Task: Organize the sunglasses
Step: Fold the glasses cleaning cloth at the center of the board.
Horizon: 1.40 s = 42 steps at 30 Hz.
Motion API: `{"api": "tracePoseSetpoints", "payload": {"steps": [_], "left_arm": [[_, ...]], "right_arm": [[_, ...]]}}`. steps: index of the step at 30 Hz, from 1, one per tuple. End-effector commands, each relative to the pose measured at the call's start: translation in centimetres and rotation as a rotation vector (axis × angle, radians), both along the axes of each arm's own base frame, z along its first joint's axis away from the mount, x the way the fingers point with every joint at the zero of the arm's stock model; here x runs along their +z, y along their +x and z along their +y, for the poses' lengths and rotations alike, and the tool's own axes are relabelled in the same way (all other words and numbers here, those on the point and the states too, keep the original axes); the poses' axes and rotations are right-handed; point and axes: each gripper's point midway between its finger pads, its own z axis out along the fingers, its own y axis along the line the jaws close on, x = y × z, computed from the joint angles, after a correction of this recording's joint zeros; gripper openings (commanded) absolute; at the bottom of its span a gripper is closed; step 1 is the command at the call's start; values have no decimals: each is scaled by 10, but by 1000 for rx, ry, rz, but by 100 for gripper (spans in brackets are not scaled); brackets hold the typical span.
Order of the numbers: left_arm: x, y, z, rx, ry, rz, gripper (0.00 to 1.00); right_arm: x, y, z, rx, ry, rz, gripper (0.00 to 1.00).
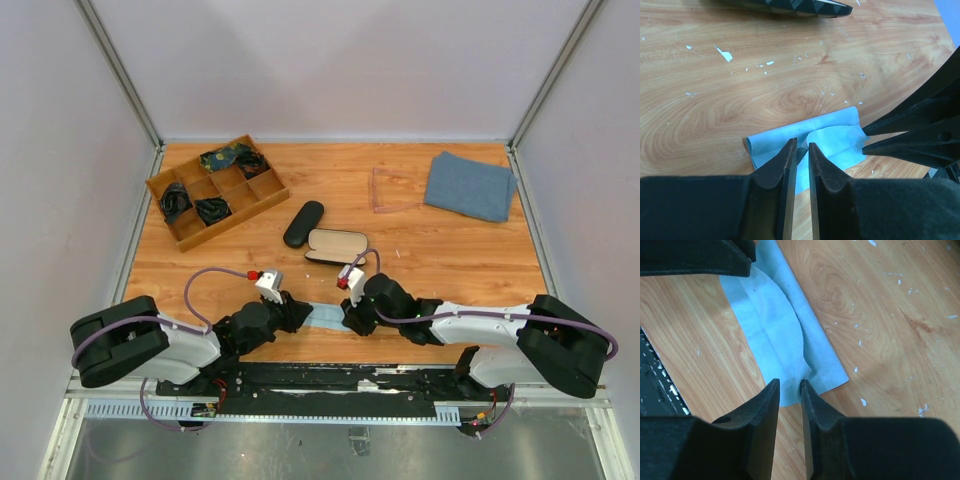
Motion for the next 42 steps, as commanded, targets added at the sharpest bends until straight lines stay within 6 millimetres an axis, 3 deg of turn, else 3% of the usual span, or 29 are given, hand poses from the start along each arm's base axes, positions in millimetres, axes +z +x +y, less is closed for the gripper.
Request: {"api": "tracePoseSetpoints", "payload": {"steps": [1,15,34,39,42], "left_arm": [[-2,-7,7,-10,-4,-5,21],[-6,-13,13,-14,-5,2,20],[5,-10,29,39,-13,-29,20],[6,-9,30,49,-9,-26,20],[4,-7,28,57,11,-14,22]], "right_arm": [[-1,-8,2,35,6,-2,25],[-1,-19,7,81,14,-3,26],[-3,-28,5,97,8,-2,27],[8,-29,3,84,31,-18,34],[22,-15,-5,-19,43,-61,46]]}}
